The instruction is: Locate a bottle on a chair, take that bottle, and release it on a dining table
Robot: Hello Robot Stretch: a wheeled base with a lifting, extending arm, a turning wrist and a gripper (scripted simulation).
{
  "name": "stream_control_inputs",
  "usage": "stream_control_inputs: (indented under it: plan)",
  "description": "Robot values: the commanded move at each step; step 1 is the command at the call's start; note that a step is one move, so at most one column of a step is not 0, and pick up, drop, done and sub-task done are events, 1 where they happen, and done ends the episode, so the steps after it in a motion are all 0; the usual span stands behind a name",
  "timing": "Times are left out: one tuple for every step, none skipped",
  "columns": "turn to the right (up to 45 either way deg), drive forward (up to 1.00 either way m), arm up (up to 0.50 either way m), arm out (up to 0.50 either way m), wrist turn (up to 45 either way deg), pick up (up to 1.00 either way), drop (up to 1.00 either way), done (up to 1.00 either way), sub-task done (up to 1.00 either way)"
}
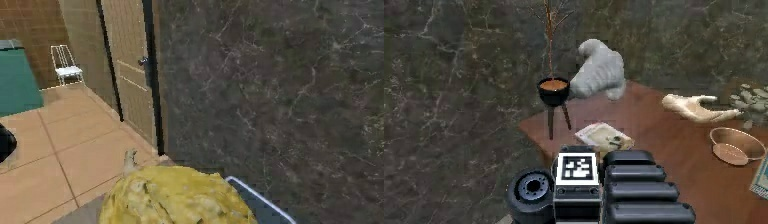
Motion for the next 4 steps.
stream_control_inputs:
  plan:
    - [45.0, 0.0, 0.0, 0.0, 0.0, 0.0, 0.0, 0.0, 0.0]
    - [45.0, 0.0, 0.0, 0.0, 0.0, 0.0, 0.0, 0.0, 0.0]
    - [45.0, 0.0, 0.0, 0.0, 0.0, 0.0, 0.0, 0.0, 0.0]
    - [0.0, 0.05, 0.0, 0.0, 0.0, 0.0, 0.0, 0.0, 0.0]
